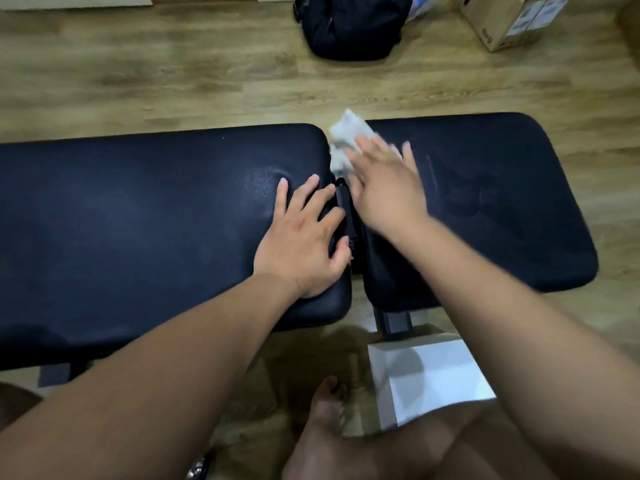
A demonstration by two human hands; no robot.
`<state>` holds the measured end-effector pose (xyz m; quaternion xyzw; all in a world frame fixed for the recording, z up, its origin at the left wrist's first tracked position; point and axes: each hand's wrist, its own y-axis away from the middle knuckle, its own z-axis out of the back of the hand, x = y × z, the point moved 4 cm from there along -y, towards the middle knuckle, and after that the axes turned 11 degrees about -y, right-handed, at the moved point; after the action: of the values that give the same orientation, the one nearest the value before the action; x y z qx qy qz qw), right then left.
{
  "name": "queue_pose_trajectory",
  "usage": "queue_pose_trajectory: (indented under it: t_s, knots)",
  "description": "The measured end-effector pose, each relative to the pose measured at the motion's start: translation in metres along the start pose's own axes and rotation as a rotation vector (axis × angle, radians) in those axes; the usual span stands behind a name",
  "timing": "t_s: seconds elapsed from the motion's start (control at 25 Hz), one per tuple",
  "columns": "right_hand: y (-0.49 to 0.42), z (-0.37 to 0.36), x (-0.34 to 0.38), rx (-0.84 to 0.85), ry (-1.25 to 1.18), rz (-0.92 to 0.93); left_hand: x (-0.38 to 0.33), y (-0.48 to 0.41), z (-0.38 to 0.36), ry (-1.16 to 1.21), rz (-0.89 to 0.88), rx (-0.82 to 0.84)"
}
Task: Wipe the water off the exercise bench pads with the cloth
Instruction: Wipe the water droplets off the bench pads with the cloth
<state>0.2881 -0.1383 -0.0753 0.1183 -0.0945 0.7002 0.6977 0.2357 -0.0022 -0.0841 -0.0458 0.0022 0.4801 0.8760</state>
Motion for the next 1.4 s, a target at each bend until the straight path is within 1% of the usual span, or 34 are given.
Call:
queue_pose_trajectory:
  t_s: [0.08,0.16,0.2,0.24,0.28,0.32,0.36,0.48,0.52,0.6,0.64,0.68,0.72,0.8,0.84,0.88,0.92,1.0,1.16,1.2,1.24,1.32,1.36,1.4]
  knots:
    - [0.086,0.007,0.003,-0.030,-0.038,-0.004,0.002,-0.002,-0.002,-0.003,0.005,-0.014]
    - [0.165,0.009,0.004,0.018,-0.066,0.021,0.003,-0.001,-0.002,-0.023,0.021,-0.031]
    - [0.178,0.009,0.000,0.048,-0.069,0.041,0.004,-0.001,-0.003,-0.030,0.015,-0.029]
    - [0.175,0.011,-0.008,0.073,-0.055,0.081,0.004,-0.001,-0.002,-0.025,0.011,-0.018]
    - [0.160,0.016,-0.022,0.067,-0.014,0.078,0.002,-0.001,-0.002,-0.018,0.007,-0.008]
    - [0.139,0.023,-0.045,0.030,0.036,0.014,0.002,-0.002,-0.002,-0.021,0.006,-0.003]
    - [0.119,0.031,-0.075,-0.026,0.072,-0.117,0.004,-0.004,-0.001,-0.030,0.009,0.000]
    - [0.104,0.067,-0.184,-0.137,0.027,-0.619,0.004,-0.001,-0.002,-0.052,0.015,0.014]
    - [0.111,0.076,-0.196,-0.166,0.008,-0.709,0.005,-0.001,-0.003,-0.051,0.017,0.009]
    - [0.118,0.073,-0.178,-0.213,0.029,-0.792,0.004,-0.005,-0.002,-0.046,0.007,-0.002]
    - [0.120,0.064,-0.153,-0.228,0.022,-0.774,0.004,-0.004,0.000,-0.038,0.009,-0.003]
    - [0.125,0.051,-0.120,-0.224,-0.004,-0.707,0.004,-0.002,-0.001,-0.035,0.018,-0.003]
    - [0.131,0.033,-0.082,-0.192,-0.050,-0.606,0.005,-0.002,-0.002,-0.030,0.020,-0.010]
    - [0.147,0.002,-0.005,-0.080,-0.073,-0.341,0.001,-0.002,-0.003,-0.023,0.005,-0.025]
    - [0.153,-0.007,0.019,-0.030,-0.063,-0.222,0.001,-0.003,-0.003,-0.007,0.003,-0.033]
    - [0.155,-0.009,0.027,0.008,-0.026,-0.142,0.002,-0.003,-0.002,0.016,0.005,-0.041]
    - [0.153,-0.003,0.017,0.040,0.011,-0.129,0.003,-0.004,-0.001,0.026,0.009,-0.047]
    - [0.152,0.015,-0.035,0.015,0.083,-0.259,0.004,-0.002,-0.002,0.006,0.014,-0.043]
    - [0.159,0.069,-0.165,-0.138,0.144,-0.743,0.004,-0.002,-0.002,0.002,0.014,-0.046]
    - [0.156,0.078,-0.180,-0.166,0.147,-0.837,0.004,-0.002,-0.002,0.006,0.013,-0.048]
    - [0.151,0.079,-0.185,-0.190,0.140,-0.890,0.004,-0.003,-0.002,0.010,0.013,-0.055]
    - [0.141,0.070,-0.162,-0.242,0.098,-0.891,0.004,-0.003,-0.001,0.008,0.009,-0.060]
    - [0.138,0.060,-0.135,-0.241,0.071,-0.828,0.003,-0.002,-0.002,0.009,0.007,-0.058]
    - [0.137,0.048,-0.101,-0.226,0.060,-0.709,0.003,-0.002,-0.002,0.010,0.006,-0.058]
